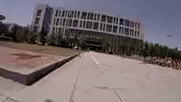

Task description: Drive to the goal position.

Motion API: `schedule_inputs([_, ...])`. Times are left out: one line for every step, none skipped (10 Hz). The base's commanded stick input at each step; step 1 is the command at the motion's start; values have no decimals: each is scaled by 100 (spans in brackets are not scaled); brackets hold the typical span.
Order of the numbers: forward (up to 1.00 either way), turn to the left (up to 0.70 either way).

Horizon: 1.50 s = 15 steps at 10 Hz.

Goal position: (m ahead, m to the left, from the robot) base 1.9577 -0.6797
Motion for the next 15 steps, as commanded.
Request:
schedule_inputs([100, 0])
schedule_inputs([100, 0])
schedule_inputs([100, 0])
schedule_inputs([100, 0])
schedule_inputs([100, 0])
schedule_inputs([100, 36])
schedule_inputs([100, 29])
schedule_inputs([100, 16])
schedule_inputs([100, 4])
schedule_inputs([100, 0])
schedule_inputs([100, 0])
schedule_inputs([100, 0])
schedule_inputs([100, 0])
schedule_inputs([100, 0])
schedule_inputs([100, 0])
